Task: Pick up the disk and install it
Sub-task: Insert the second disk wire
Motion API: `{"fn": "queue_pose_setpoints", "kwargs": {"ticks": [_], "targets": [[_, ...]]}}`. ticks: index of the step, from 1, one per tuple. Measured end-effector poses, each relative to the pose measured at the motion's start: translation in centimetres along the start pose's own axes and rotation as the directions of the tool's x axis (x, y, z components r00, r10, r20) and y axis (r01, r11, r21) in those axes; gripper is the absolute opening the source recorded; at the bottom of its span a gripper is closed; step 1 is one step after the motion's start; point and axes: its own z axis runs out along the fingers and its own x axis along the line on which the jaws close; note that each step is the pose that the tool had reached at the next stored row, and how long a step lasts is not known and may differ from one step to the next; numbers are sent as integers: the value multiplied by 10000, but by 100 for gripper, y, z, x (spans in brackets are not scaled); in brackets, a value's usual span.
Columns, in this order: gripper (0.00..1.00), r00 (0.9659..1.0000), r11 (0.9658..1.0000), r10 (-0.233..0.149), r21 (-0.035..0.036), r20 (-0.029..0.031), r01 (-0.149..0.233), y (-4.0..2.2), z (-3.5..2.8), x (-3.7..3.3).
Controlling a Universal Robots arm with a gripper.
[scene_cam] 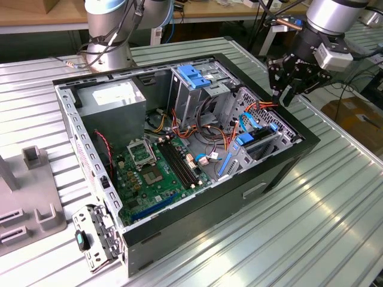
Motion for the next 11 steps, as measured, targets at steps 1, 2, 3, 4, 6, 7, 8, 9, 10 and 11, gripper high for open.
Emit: {"fn": "queue_pose_setpoints", "kwargs": {"ticks": [1, 2, 3, 4, 6, 7, 8, 9, 10, 11], "targets": [[35, 10000, 10000, 0, 0, 0, 0, 0, 0, 0], [35, 10000, 10000, -1, 0, 0, 1, 0, 0, 0], [35, 10000, 10000, -1, 1, 1, 1, 0, 0, 0], [35, 10000, 10000, -1, 1, 1, 1, 0, -3, 0], [35, 10000, 10000, -1, 1, 1, 1, -1, -9, 0], [35, 10000, 10000, -1, 1, 1, 1, -1, -9, 0], [35, 10000, 10000, -1, 1, 1, 1, -1, -9, 0], [35, 10000, 10000, -2, 0, 0, 2, 1, -10, -1], [35, 10000, 10000, -3, 0, 0, 3, 1, -10, -1], [35, 10000, 10000, -1, 0, 0, 1, 1, -10, -2]]}}
